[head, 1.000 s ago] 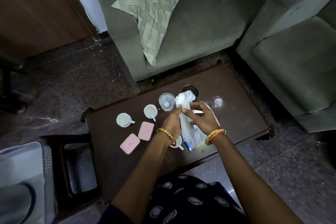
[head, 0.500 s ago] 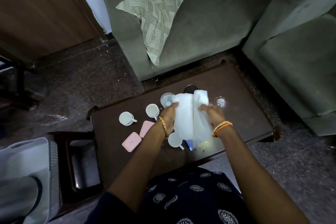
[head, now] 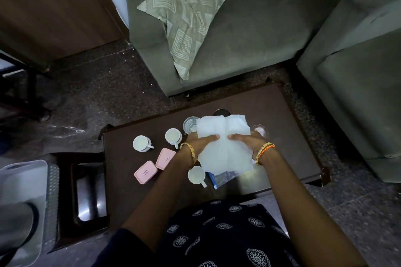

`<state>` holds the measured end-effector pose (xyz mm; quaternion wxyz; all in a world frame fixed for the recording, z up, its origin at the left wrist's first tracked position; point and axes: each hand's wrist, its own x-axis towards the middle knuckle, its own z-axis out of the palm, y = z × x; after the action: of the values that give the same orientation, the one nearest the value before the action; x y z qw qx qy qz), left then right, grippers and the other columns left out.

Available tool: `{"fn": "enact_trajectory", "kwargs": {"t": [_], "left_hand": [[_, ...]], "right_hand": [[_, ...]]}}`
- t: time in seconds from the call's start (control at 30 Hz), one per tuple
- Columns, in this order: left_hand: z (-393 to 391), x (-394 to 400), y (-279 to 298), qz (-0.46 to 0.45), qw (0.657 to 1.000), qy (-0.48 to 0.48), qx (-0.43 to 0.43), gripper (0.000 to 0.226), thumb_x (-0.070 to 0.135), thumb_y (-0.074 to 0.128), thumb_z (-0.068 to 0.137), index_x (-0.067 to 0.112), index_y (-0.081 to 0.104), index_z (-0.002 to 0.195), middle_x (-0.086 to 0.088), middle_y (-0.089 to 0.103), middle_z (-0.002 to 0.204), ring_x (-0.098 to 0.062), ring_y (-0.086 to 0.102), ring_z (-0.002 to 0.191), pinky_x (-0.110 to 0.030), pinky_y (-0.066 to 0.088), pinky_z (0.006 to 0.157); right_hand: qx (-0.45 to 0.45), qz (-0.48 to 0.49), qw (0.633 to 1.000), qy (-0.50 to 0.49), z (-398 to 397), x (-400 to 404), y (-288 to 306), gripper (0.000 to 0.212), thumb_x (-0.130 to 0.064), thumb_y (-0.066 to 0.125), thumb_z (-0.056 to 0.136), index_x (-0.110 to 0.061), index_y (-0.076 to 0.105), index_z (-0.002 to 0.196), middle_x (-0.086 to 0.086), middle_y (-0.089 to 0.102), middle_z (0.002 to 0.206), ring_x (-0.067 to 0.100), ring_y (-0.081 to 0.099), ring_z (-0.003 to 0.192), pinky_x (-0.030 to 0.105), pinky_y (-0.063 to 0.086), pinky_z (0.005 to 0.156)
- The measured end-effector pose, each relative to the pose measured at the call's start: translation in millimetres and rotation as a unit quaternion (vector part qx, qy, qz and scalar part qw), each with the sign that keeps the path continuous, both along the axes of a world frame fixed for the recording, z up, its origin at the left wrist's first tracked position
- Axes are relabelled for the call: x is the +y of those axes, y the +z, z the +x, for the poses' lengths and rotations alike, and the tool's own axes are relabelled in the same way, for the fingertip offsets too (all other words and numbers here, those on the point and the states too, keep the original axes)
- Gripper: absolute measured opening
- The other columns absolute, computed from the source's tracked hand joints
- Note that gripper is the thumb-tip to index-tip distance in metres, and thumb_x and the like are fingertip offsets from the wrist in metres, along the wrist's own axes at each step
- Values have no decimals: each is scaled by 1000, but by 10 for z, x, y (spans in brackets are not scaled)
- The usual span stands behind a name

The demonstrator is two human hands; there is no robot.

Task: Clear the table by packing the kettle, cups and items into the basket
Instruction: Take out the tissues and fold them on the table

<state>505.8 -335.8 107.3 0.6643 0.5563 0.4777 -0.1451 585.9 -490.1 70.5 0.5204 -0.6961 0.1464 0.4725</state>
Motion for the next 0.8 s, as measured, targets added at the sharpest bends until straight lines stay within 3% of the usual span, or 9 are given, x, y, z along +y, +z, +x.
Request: {"fn": "enact_trajectory", "kwargs": {"t": [0.13, 0.23, 0.27, 0.43, 0.5, 0.57, 0.67, 0.8], "left_hand": [[53, -44, -124, 40, 999, 1, 12, 41, 10, 77, 74, -1, 63, 111, -21, 66, 117, -35, 64, 103, -42, 54, 85], [96, -86, -185, 88, 996, 11, 21, 41, 16, 79, 73, 1, 65, 107, -11, 67, 99, -28, 63, 88, -27, 51, 63], [103, -106, -202, 107, 994, 11, 23, 40, 19, 79, 73, 2, 65, 106, -9, 65, 96, -24, 60, 84, -25, 49, 61], [113, -182, -281, 190, 981, 41, 12, 31, 21, 77, 73, 1, 69, 96, -17, 72, 99, -23, 60, 79, -30, 48, 74], [123, -202, -285, 210, 977, 42, 4, 31, 21, 78, 73, 1, 71, 95, -17, 73, 96, -22, 59, 76, -29, 47, 71], [138, -220, -266, 225, 973, 47, -3, 32, 22, 78, 72, 1, 71, 94, -15, 72, 92, -21, 59, 73, -27, 45, 68], [152, -251, -249, 262, 965, 21, -9, 24, 23, 75, 74, 2, 71, 86, -16, 73, 84, -25, 63, 72, -27, 44, 64], [122, -276, -235, 292, 956, 15, -12, 16, 18, 65, 80, 3, 72, 85, -19, 74, 85, -33, 69, 81, -28, 45, 62]], "right_hand": [[22, -7, 1000, -15, 56, -25, -51, 45, -27, 79, 68, -14, 62, 108, 15, 66, 112, 38, 60, 107, 56, 48, 95], [-26, -14, 999, -40, 88, 4, -55, 28, -23, 79, 69, -15, 64, 92, 12, 68, 102, 36, 63, 101, 51, 52, 90], [-57, -24, 997, -38, 81, 29, -40, 24, -23, 78, 71, -16, 63, 87, 9, 68, 98, 34, 63, 99, 46, 54, 87], [-305, -47, 951, 4, -47, 171, 63, 60, -8, 66, 80, -19, 37, 131, -1, 54, 105, 27, 60, 92, 28, 51, 69], [-376, -52, 924, 45, -109, 214, 104, 61, -2, 59, 82, -23, 37, 135, 5, 58, 107, 29, 62, 90, 34, 55, 75], [-431, -72, 896, 81, -155, 255, 117, 37, 0, 55, 84, -17, 58, 117, 13, 63, 114, 32, 62, 100, 36, 53, 85], [-386, -55, 918, 78, -207, 342, 156, 6, -15, 64, 82, -17, 70, 84, 7, 64, 101, 22, 61, 93, 24, 43, 75], [-339, -58, 935, 84, -221, 439, 159, 18, -34, 73, 75, -17, 72, 80, 2, 60, 97, 15, 56, 85, 24, 40, 74]]}}
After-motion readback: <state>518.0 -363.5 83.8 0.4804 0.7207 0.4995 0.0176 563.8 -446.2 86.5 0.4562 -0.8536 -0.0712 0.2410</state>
